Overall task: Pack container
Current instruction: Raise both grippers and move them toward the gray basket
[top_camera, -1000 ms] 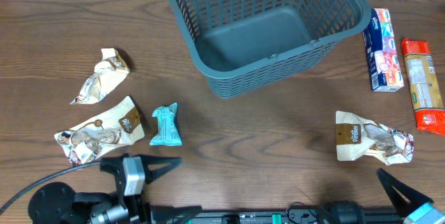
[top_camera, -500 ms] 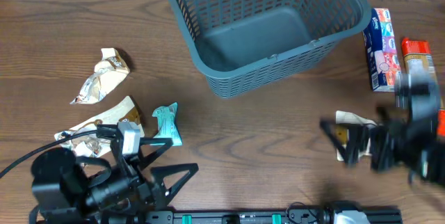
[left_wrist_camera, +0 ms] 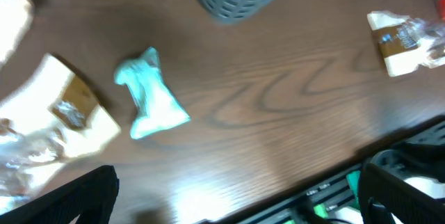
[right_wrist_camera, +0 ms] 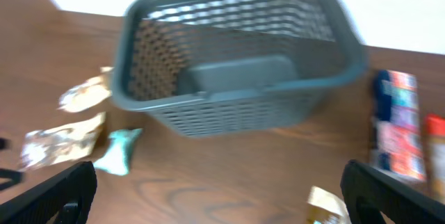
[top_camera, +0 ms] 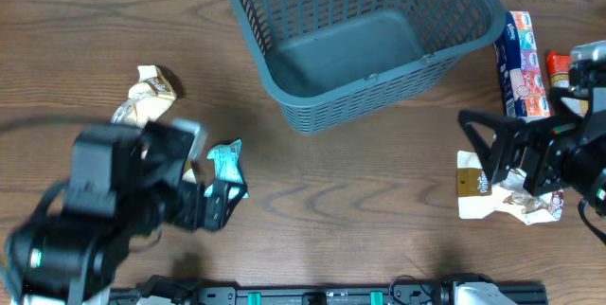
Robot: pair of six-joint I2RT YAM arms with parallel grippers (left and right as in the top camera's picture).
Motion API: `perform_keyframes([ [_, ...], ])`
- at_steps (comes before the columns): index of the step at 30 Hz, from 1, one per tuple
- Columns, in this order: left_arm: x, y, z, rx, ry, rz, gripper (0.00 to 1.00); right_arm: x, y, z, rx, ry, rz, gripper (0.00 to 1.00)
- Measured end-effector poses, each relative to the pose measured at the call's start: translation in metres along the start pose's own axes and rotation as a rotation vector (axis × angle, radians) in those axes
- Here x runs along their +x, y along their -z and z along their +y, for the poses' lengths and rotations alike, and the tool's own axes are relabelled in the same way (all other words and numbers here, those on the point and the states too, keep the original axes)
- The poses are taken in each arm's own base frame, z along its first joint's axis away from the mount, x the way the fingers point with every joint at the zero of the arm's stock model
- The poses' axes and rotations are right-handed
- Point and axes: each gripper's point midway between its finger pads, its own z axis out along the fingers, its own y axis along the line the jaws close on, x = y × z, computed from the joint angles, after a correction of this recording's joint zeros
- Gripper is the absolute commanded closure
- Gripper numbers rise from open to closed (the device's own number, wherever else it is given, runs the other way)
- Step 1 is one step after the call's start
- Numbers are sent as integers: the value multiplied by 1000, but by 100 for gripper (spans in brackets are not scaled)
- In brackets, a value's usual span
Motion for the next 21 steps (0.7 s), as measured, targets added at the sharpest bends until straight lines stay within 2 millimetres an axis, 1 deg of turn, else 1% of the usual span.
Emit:
perform_keyframes([
  [2,-18,-2,-7,-8,-62,21,1,4,-7,-11,53,-2,37,1],
  [5,-42,-10,-26,-5,-169,48,1,2,-26,-24,98,16,92,1],
  [7,-53,-16,-39,-8,-234,57,1,-1,-47,-35,125,29,134,1],
  [9,-60,-23,-53,-18,-293,69,1,-4,-68,-44,142,35,176,1],
  [11,-67,-31,-71,-24,-346,71,1,-7,-94,-54,153,44,216,1],
  [14,-75,-43,-97,-4,-393,47,1,-12,-122,-65,162,53,246,1],
  [16,-78,-48,-114,21,-402,25,2,-15,-135,-71,155,75,251,1],
  [19,-76,-47,-143,97,-415,-4,1,-25,-145,-73,122,118,220,1],
  [21,-70,-45,-157,148,-420,4,2,-36,-147,-74,97,143,173,1],
])
